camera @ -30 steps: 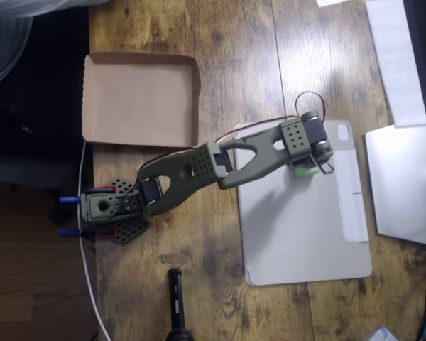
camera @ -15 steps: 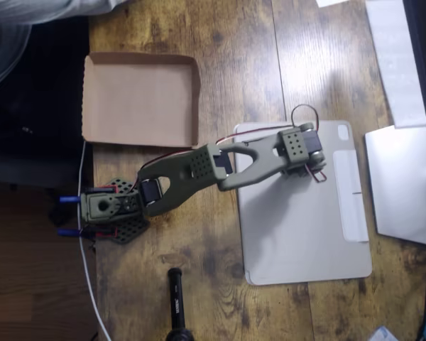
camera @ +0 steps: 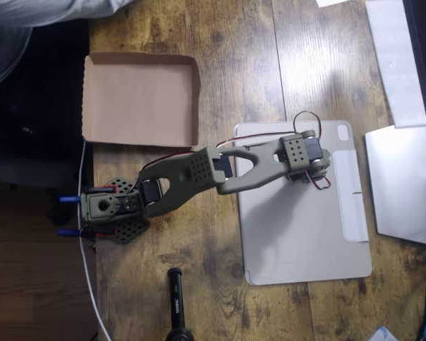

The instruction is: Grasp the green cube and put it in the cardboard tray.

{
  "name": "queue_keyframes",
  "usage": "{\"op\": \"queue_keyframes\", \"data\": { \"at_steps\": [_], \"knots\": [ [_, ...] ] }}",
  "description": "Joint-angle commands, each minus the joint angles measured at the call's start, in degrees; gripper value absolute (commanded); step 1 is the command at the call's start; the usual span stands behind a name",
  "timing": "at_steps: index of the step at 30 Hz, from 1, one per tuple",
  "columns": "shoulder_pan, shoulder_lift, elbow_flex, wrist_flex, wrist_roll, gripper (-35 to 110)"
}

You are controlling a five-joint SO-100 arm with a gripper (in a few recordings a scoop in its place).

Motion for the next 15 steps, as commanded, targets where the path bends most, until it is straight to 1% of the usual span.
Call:
{"op": "queue_keyframes", "data": {
  "at_steps": [1,9,15],
  "knots": [
    [0.88,5.62,1.05,-0.09,-1.05,29],
    [0.53,5.98,1.93,-0.53,-0.44,13],
    [0.09,6.24,3.60,-1.49,-0.35,7]
  ]
}}
